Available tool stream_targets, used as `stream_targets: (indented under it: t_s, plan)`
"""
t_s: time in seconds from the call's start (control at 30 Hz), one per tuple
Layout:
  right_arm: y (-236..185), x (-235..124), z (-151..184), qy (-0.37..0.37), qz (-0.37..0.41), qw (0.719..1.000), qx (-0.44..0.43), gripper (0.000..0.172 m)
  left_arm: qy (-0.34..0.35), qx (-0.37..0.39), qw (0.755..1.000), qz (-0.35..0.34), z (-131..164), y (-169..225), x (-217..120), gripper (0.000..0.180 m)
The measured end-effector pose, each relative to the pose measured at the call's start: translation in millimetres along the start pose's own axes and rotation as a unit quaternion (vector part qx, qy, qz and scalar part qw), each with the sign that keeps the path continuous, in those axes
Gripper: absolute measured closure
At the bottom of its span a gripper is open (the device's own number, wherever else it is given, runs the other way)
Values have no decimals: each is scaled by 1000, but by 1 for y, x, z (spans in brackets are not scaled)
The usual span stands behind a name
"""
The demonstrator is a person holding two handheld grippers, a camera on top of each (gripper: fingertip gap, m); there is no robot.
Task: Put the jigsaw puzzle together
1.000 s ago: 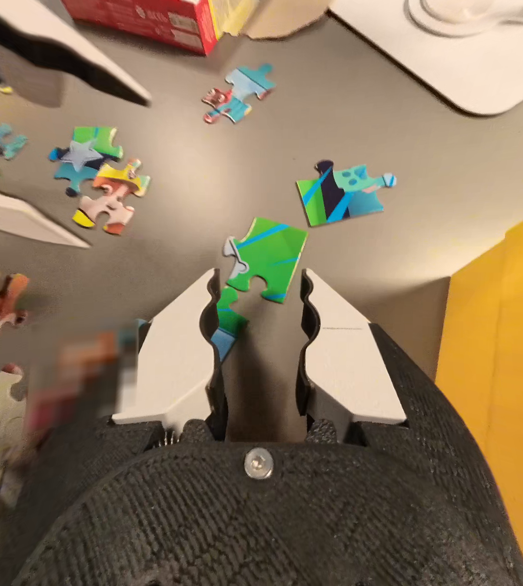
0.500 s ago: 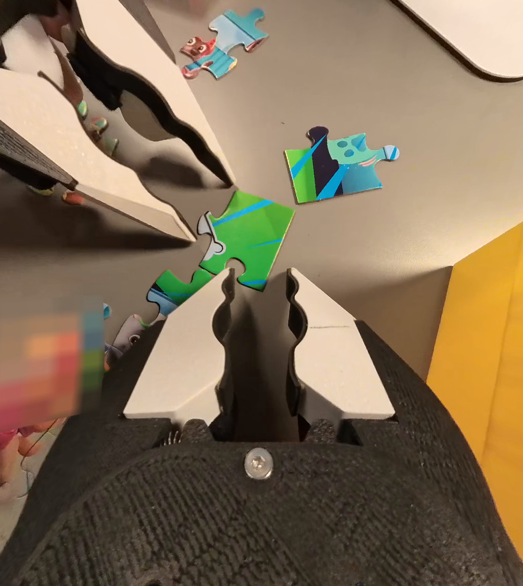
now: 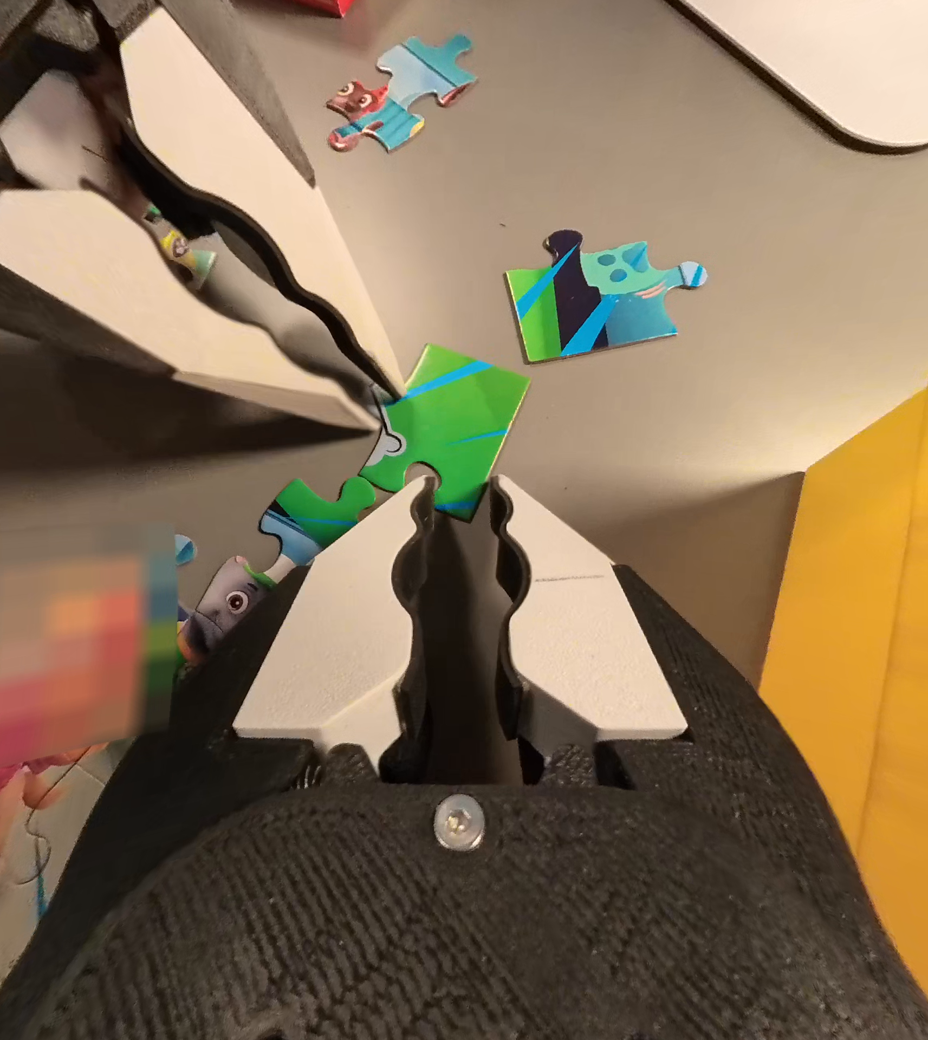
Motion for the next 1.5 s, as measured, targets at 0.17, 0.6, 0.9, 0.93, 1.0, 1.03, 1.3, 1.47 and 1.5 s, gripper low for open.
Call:
stream_targets:
  t_s: [0.17, 0.6, 0.9, 0.93, 1.0, 1.03, 1.3, 1.47, 1.5]
  plan:
    - [-1, 0, 1, 6, -4, 1000, 6, 152, 7, 32, 999, -27, 1, 2, 2, 180]
    - [4, -10, -4, 53, -27, 998, 31, 153, 90, -3, 996, 3, 5, 4, -13, 180]
    - [1, 0, 2, 25, -8, 1000, 5, 146, 70, -58, 996, 9, 10, 2, -9, 164]
    - [1, 1, 2, 22, 5, 1000, -2, 147, 58, -56, 997, 0, 11, 1, -7, 156]
    - [0, 2, 1, 15, 22, 1000, -12, 147, 48, -49, 998, -5, 11, 0, -6, 149]
    - [-1, 2, 0, 11, 29, 999, -14, 148, 42, -50, 998, -3, 10, 0, -5, 149]
    - [-1, 4, -1, 5, 24, 1000, 8, 160, 1, -55, 998, 21, 4, -6, -4, 167]
    - [-1, 2, 0, 14, -3, 999, 38, 172, 39, -52, 998, 26, 4, -3, -5, 180]
    - [-2, 2, 0, 15, -8, 999, 37, 172, 47, -56, 997, 32, 4, -2, -5, 180]
Point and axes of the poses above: each gripper's, where its closed fingertips meet, x out along the fingers, z out of its underside, y = z × x across the jaws, the point moved 7 cm from there along -x, back along the fingers, and after that the axes turned 11 degrees about z, right-handed, at the moved point
